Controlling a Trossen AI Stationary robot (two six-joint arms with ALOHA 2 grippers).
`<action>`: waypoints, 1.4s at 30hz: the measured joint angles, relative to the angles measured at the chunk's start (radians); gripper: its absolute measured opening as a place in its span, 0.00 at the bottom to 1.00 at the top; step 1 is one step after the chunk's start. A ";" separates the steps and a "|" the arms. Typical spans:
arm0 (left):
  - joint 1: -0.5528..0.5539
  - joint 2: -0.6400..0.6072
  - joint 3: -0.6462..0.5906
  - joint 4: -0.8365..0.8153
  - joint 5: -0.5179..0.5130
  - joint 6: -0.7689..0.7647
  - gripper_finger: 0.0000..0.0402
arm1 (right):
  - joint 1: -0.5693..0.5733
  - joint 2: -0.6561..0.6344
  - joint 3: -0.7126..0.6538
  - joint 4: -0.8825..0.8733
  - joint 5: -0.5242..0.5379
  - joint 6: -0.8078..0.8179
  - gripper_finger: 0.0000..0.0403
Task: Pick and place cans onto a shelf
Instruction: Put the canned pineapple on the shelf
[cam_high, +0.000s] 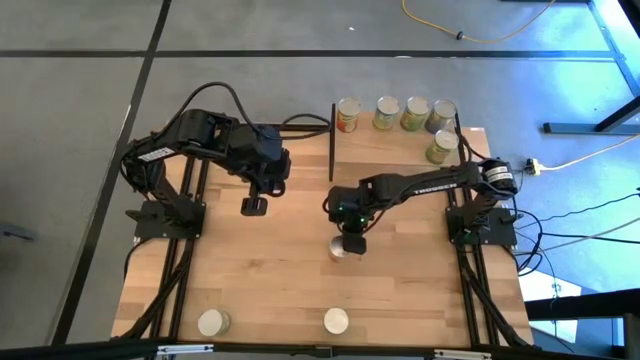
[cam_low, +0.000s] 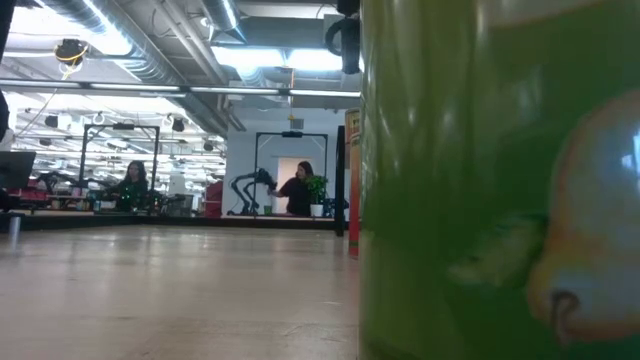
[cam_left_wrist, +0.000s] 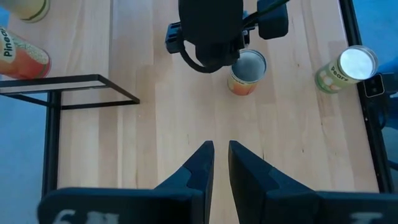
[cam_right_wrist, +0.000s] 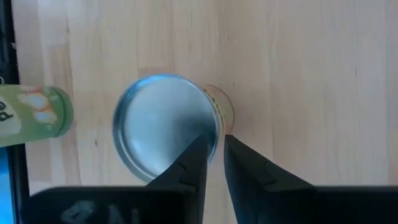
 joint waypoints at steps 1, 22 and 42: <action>0.000 0.000 0.000 0.000 0.000 0.000 0.10 | 0.000 0.004 0.000 -0.005 0.001 0.000 0.14; 0.000 0.000 0.000 0.000 0.000 0.000 0.10 | -0.001 0.070 0.007 0.014 -0.014 -0.024 0.14; 0.000 0.000 0.000 0.000 -0.001 0.001 0.10 | -0.001 0.076 0.037 0.009 0.054 -0.149 0.01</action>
